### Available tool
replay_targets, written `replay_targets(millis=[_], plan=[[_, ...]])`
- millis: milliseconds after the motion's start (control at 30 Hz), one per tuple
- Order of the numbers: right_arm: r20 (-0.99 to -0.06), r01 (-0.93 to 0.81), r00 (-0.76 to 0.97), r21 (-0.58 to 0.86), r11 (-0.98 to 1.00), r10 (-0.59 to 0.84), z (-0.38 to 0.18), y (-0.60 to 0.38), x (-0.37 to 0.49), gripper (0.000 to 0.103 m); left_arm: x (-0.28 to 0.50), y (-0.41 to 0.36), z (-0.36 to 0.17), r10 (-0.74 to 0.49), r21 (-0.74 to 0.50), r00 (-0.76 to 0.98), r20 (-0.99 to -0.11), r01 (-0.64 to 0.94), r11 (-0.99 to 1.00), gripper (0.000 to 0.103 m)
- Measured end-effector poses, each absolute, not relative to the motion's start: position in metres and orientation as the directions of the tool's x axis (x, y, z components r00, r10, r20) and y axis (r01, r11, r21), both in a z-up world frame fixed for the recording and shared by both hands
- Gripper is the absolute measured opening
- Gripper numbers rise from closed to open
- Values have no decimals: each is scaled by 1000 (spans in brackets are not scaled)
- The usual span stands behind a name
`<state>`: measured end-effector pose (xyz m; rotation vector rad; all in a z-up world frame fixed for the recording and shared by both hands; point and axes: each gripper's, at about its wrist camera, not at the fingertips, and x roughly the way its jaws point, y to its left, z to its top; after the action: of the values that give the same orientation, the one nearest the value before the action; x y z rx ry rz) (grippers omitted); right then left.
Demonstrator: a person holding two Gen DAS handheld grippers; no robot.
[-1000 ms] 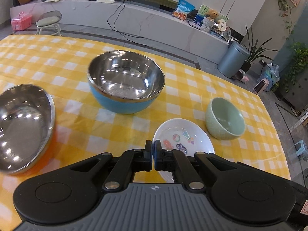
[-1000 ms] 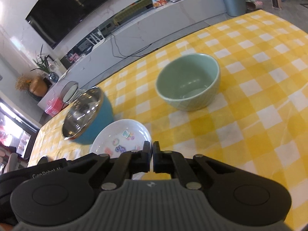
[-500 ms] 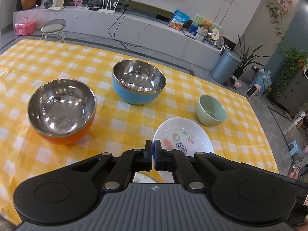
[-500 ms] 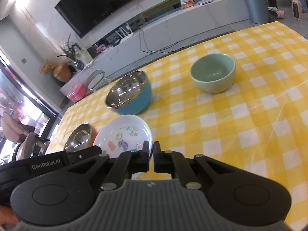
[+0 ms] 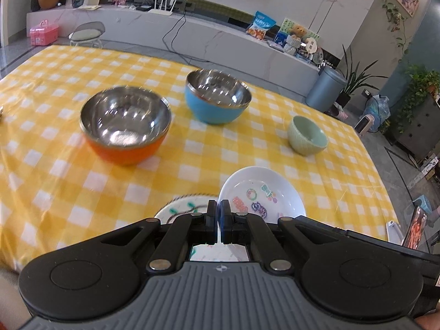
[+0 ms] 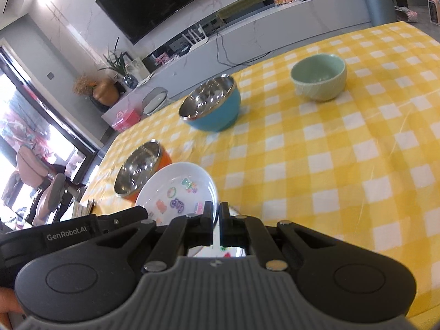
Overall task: Organize plates and bowls
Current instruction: 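Lift the saucer with the left gripper and carry it to the vine-pattern plate, then lower the saucer onto the vine-pattern plate and open the left gripper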
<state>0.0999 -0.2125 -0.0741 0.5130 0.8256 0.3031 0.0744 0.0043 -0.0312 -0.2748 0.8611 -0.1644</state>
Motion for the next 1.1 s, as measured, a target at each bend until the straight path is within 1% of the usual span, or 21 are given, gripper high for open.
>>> replay_targets(millis=[233,600,1100], plan=[[-634,-82,612,544,835,473,-92,-203,95,1,66,16,-50,-243,-305,618,-747,5,952,1],[-680,-90,565,513,854,468,-111,-189,102,2,69,24,-72,-227,-294,573,-787,-27,955,2],[-711,-76,539,492,867,451,-126,-183,109,2,75,24,-88,-206,-278,530,-823,-60,959,3]])
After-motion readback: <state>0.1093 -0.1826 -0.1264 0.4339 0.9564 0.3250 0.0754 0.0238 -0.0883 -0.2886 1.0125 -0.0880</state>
